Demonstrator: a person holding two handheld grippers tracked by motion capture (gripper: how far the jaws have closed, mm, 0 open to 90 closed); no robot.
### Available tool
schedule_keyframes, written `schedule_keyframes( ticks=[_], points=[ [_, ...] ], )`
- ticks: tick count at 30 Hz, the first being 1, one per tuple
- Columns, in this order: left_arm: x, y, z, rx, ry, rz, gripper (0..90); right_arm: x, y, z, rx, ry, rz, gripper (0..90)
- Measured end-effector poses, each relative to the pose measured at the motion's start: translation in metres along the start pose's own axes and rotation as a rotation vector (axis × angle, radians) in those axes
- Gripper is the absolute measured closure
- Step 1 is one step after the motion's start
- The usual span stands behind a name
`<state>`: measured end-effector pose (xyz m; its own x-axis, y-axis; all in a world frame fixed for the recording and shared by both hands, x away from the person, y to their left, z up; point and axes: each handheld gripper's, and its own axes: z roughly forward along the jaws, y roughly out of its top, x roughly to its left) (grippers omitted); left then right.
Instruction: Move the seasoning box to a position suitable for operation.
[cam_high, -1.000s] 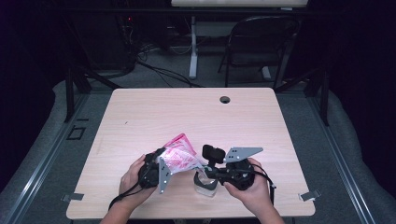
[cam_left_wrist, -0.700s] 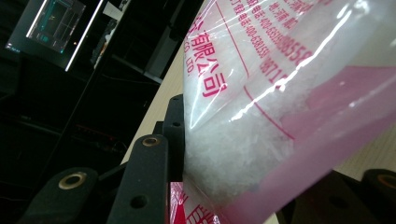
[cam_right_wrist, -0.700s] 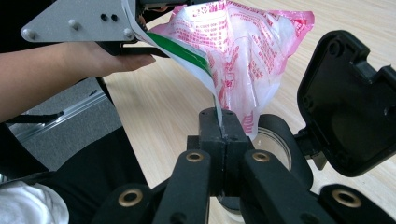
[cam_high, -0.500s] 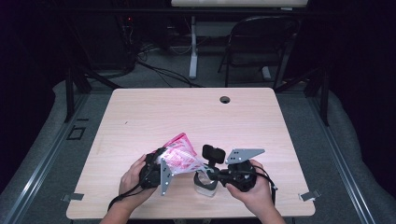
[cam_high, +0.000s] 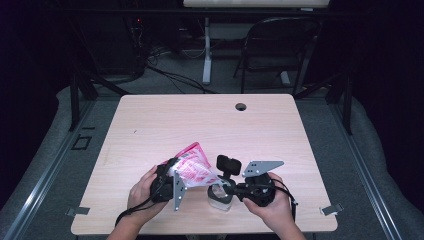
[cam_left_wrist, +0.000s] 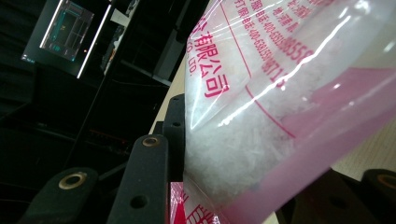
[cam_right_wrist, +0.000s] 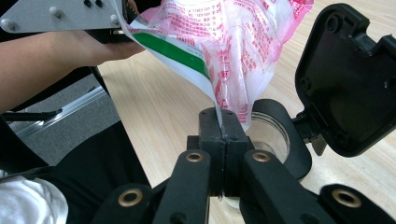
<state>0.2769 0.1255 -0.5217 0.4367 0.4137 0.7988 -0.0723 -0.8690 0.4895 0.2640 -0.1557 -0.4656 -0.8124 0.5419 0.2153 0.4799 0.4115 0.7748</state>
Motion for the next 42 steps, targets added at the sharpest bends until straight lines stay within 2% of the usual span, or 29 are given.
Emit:
schedule_keyframes(
  ticks=[28,42],
  points=[
    [-0.0006,0.0062,-0.0061,0.004,0.066,0.098,68.4,-0.0032,-0.0072,0.0024,0.023,0.002,0.021,90.0],
    [0.0000,0.0084,-0.0085,0.008,0.083,0.119,68.6,-0.0050,-0.0086,0.0028,0.021,-0.002,0.024,90.0]
  ],
)
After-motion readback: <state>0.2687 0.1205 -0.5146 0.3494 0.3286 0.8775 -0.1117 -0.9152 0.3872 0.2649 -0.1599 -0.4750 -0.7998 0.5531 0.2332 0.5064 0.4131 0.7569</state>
